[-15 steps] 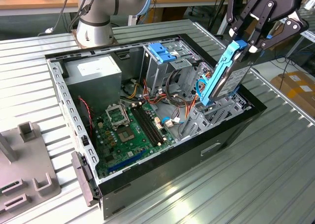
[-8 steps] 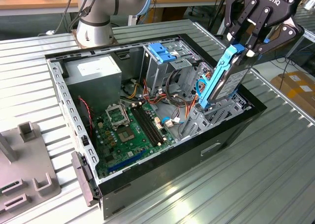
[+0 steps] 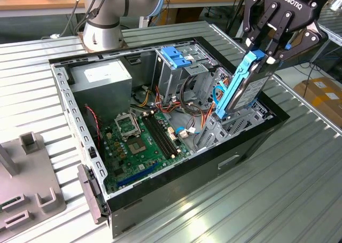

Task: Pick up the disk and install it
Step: 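Insert the disk into the insertion slot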

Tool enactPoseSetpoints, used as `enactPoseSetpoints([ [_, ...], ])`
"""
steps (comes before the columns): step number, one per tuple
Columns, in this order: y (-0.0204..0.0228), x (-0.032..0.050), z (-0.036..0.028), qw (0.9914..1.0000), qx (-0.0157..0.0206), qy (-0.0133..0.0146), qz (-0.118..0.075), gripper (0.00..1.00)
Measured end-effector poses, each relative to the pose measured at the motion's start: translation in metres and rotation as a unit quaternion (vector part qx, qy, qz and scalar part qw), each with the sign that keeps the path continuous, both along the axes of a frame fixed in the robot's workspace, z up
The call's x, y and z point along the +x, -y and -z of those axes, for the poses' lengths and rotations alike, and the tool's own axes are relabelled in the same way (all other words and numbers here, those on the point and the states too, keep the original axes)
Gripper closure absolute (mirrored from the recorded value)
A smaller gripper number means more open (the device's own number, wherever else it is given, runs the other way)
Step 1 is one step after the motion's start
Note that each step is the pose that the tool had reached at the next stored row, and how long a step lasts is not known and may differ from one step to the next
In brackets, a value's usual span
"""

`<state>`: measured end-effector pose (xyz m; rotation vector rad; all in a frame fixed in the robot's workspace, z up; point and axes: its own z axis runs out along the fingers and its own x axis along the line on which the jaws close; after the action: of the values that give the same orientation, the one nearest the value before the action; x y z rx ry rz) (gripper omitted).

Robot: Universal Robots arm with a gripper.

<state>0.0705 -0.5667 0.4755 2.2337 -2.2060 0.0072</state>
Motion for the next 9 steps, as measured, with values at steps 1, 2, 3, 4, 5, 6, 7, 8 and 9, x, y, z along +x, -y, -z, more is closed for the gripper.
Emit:
enactPoseSetpoints([
  [1,0.0000,0.0001,0.0000,1.00000,0.0000,0.0000,0.000,0.63],
  [2,0.0000,0.0001,0.0000,1.00000,0.0000,0.0000,0.000,0.63],
  [3,0.0000,0.0002,0.0001,1.00000,0.0000,0.0000,0.000,0.63],
  [4,0.0000,0.0012,0.0003,1.00000,0.0000,0.0000,0.000,0.63],
  [5,0.0000,0.0012,0.0003,1.00000,0.0000,0.0000,0.000,0.63],
  [6,0.0000,0.0012,0.0003,1.00000,0.0000,0.0000,0.000,0.63],
  [7,0.0000,0.0012,0.0003,1.00000,0.0000,0.0000,0.000,0.63],
  [8,0.0000,0.0012,0.0003,1.00000,0.0000,0.0000,0.000,0.63],
  [9,0.0000,0.0012,0.0003,1.00000,0.0000,0.0000,0.000,0.63],
])
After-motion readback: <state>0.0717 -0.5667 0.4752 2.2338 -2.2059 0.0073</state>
